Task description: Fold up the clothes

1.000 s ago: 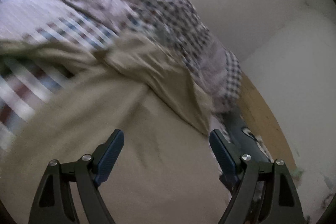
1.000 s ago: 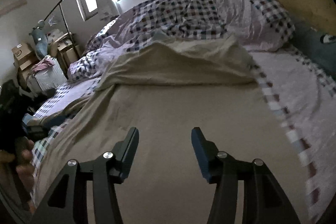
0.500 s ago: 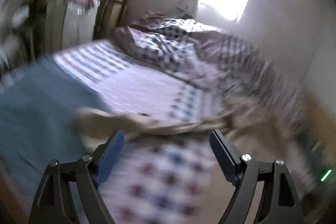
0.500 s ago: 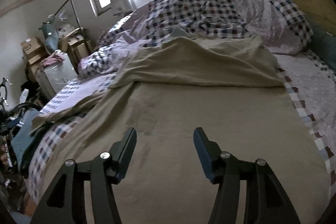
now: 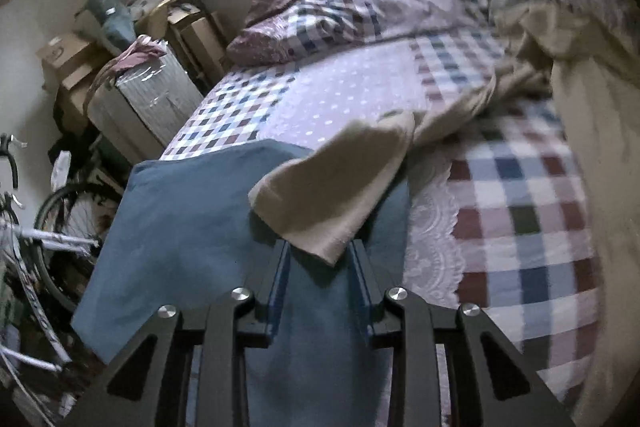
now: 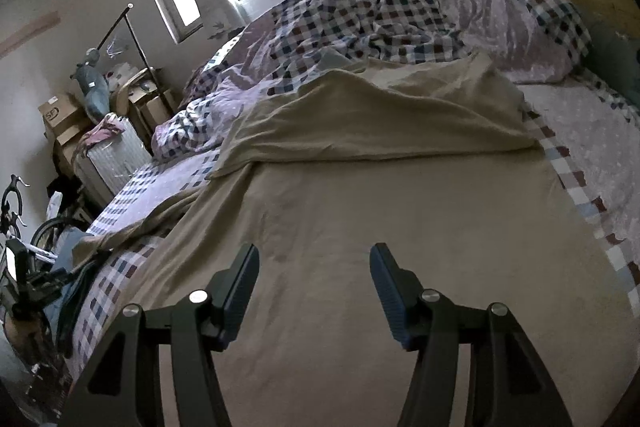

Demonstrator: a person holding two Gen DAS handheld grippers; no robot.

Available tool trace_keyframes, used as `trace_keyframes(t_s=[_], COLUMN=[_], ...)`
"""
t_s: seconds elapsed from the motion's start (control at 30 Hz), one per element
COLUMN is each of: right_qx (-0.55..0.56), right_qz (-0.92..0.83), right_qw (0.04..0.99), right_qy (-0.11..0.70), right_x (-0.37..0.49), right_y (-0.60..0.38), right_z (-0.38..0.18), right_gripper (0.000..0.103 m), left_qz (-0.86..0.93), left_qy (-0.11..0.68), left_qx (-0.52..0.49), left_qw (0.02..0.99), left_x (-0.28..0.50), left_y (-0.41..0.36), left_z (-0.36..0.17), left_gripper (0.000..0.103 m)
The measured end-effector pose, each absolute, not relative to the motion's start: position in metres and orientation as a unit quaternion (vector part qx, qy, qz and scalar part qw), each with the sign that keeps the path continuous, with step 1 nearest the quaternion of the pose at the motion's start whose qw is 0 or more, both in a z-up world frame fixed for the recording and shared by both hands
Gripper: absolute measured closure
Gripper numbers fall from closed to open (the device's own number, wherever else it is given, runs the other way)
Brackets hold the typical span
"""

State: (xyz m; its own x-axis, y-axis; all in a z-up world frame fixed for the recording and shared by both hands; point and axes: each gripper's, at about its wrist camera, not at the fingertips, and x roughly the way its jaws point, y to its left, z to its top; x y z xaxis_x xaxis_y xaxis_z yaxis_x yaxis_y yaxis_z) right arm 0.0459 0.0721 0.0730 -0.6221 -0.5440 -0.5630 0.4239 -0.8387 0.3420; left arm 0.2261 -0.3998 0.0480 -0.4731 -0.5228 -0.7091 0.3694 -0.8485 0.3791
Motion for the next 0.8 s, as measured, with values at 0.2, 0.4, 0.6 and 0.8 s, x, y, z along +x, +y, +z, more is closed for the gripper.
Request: trace_keyframes(t_s=[0.2,0.4,0.6,0.8], right_qx=[0.344,0.346,0.344,0.344], right_qz=[-0.896,-0.895,-0.897,-0.899], right_qw=[0.268,0.268,0.263,0.256], right_qy=[-0.086,-0.084,-0.085,-0.091], right_x=[0.043,0.043,0.043,0.041], right_y=[0.069,0.068,0.072,0.076], right_z=[0.072,0.071,0.072,0.074], right_gripper=[0.042,0.042,0.042,0.042], left_qz=[-0.839,-0.836,-0.883,-0.930], left_qy=[-0.142,-0.159,-0.044,0.130], left_qx=[0.455,0.459,0.417,0.327], left_qw=[0.263,0.257,0.211,0.101], left_x=[0.208,0.198,0.216,0.243], left_y=[-0.398,-0.399,-0.404,-0.411], left_z=[0.034,0.032,0.078,0.161], left_gripper=[0.070,0.094,0.099,0.100])
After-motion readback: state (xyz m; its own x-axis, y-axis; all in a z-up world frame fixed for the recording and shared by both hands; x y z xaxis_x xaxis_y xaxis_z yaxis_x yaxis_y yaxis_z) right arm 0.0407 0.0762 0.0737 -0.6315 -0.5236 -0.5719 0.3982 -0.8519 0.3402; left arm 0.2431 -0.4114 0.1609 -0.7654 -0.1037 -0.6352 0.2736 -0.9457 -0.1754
